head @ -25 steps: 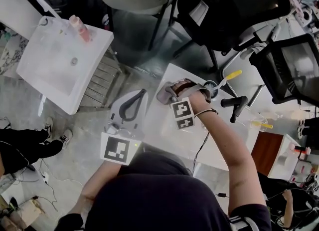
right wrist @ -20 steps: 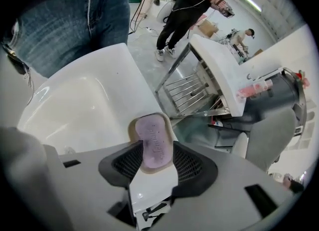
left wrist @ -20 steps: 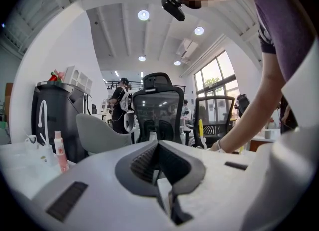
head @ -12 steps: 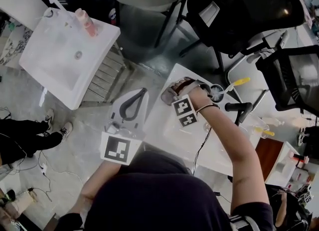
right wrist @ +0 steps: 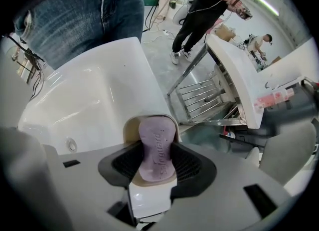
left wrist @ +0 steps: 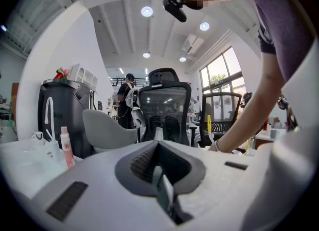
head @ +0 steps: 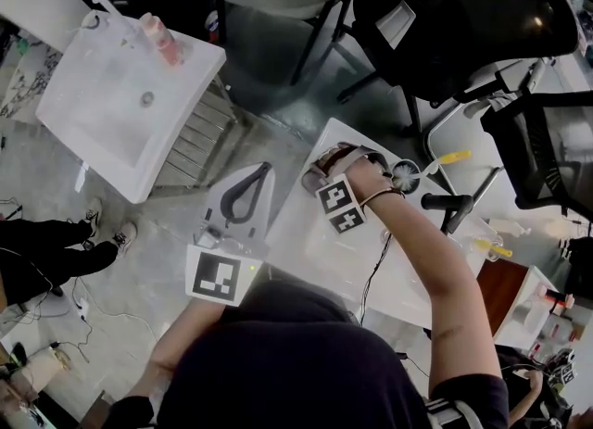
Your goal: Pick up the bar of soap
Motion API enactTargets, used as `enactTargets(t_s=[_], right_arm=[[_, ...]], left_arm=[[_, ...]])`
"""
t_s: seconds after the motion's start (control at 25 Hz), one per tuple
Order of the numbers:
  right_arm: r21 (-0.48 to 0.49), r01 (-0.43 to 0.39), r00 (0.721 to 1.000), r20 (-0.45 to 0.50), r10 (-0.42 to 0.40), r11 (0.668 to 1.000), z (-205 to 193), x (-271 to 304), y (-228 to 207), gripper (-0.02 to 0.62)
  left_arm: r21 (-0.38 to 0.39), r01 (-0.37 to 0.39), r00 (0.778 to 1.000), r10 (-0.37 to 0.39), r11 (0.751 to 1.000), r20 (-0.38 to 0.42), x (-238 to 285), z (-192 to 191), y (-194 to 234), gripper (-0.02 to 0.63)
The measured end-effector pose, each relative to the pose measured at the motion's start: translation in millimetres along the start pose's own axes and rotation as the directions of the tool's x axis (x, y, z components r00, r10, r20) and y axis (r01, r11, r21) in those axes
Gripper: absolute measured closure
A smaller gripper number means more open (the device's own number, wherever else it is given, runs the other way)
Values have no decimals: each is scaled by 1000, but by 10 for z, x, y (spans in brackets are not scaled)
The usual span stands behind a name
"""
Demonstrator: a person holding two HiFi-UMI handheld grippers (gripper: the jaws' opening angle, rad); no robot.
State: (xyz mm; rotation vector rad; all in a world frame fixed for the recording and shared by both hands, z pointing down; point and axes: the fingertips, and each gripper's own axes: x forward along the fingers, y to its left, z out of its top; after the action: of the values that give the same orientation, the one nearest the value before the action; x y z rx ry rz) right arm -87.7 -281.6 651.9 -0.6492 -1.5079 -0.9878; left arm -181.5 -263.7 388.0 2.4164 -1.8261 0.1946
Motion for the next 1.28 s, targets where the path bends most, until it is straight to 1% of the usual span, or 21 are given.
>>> enactTargets(t_s=[0.4, 0.8, 1.04, 1.28], right_arm=[[34, 3, 1000, 31, -4, 999, 8, 4, -21, 405], [41, 17, 1000, 17, -18, 999, 18, -42, -2, 407], [68, 66, 998, 8, -67, 995, 37, -197, -74, 407], [109, 140, 990, -12, -139, 984, 23, -468, -145, 407]], left_arm=[[-4, 8, 1000, -8, 1000, -13, 39, -44, 2, 606], [-1, 22, 1000, -22, 1000, -7, 40, -25, -47, 606], [6, 37, 999, -37, 999, 5, 11, 22, -82, 606], [15, 56, 998, -56, 998, 19, -22, 73, -162, 606]])
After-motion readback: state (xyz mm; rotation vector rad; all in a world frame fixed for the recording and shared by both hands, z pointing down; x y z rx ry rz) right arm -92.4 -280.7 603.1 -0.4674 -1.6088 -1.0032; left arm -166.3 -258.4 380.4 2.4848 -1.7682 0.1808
